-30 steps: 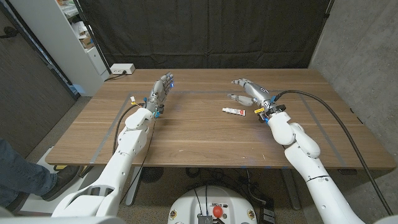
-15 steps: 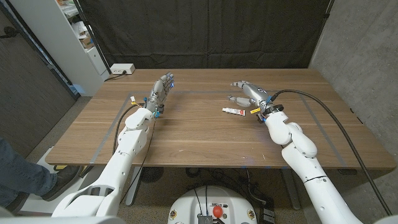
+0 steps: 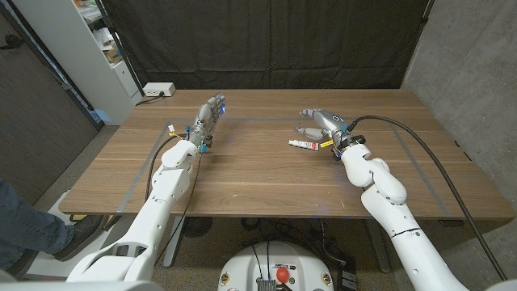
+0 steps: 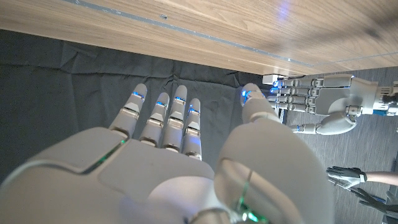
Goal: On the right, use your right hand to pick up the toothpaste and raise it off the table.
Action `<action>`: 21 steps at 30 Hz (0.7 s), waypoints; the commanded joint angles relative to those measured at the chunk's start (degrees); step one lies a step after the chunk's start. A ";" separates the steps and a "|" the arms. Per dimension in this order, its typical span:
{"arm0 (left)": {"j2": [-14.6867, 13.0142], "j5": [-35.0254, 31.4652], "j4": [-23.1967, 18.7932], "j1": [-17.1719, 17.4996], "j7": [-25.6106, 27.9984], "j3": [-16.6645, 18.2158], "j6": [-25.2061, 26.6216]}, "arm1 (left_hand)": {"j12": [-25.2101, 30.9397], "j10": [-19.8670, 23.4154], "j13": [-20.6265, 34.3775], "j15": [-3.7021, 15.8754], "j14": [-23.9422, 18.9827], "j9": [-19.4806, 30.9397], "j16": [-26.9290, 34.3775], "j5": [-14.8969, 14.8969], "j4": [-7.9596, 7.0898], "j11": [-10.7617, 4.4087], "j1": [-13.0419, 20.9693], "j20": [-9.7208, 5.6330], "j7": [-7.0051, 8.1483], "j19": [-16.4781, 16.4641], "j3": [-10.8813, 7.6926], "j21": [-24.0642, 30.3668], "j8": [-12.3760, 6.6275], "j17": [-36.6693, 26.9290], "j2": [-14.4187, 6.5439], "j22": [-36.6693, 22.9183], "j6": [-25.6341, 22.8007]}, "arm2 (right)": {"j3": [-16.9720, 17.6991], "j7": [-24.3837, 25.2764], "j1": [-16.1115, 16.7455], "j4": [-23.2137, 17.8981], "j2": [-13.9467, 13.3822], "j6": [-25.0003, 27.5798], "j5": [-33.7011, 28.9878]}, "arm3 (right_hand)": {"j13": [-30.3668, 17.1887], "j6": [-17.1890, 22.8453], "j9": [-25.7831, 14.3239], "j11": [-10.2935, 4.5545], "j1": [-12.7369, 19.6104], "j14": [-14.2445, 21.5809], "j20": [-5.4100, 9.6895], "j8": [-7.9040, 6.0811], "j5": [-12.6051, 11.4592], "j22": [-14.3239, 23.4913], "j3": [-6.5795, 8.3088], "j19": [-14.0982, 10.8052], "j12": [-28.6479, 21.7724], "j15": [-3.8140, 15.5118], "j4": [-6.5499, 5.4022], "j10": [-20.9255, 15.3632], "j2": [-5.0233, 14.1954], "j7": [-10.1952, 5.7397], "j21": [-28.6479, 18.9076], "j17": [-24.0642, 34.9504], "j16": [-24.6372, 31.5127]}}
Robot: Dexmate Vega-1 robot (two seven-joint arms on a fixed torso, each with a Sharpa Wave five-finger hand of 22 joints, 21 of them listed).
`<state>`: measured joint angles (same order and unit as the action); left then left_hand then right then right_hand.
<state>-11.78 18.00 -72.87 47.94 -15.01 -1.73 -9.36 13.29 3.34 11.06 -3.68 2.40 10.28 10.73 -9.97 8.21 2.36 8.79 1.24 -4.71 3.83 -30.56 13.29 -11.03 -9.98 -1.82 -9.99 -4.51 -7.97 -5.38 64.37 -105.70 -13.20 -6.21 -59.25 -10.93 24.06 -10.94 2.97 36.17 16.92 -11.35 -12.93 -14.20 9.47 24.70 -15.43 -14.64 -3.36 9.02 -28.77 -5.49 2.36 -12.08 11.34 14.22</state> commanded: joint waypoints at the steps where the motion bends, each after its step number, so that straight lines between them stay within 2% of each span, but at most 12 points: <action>1: -0.17 0.01 -0.60 0.26 0.32 -0.06 0.36 | -0.23 0.55 0.15 -0.43 0.00 0.07 -0.04 0.08 -0.06 0.00 0.54 0.18 -0.19 0.16 0.21 -0.41 0.12 -0.27 -0.12 -0.25 -0.33 | -1.45 -1.96 -0.33 -0.82 -0.73 2.92 -1.72 | -0.14 1.18 -0.11 0.14 0.62 0.75 0.07 -0.35 -0.20 0.27 0.21 -0.75 -0.35 -0.03 -0.16 -1.00 0.24 -0.01 0.11 0.09 0.55; 21: 0.11 0.12 -0.60 0.27 0.20 -0.35 0.32 | -0.34 0.59 0.17 -0.42 0.05 0.07 -0.05 0.08 -0.07 0.26 0.61 0.20 -0.15 0.17 0.32 -0.68 0.14 -0.28 -0.14 -0.27 -0.40 | -3.32 -3.39 -0.72 -0.97 -1.36 6.24 -4.58 | -0.17 2.69 -0.10 -0.01 1.08 1.25 -0.13 -0.59 -0.12 0.28 0.18 -0.91 -0.03 0.05 -0.25 -1.76 0.27 -0.58 0.42 0.12 0.52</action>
<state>-11.80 18.10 -73.18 48.07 -14.92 -1.97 -9.14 13.29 3.57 11.07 -3.68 2.40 10.26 10.73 -9.97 8.06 2.58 8.79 1.24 -4.70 3.83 -30.41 12.69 -11.03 -9.98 -1.82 -9.99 -4.50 -10.32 -8.11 63.86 -106.57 -14.18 -1.69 -62.34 -10.93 26.43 -10.94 2.97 36.40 17.52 -11.46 -13.14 -14.20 9.47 24.68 -15.93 -14.64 -3.37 9.00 -30.00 -5.26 1.84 -11.85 11.33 14.22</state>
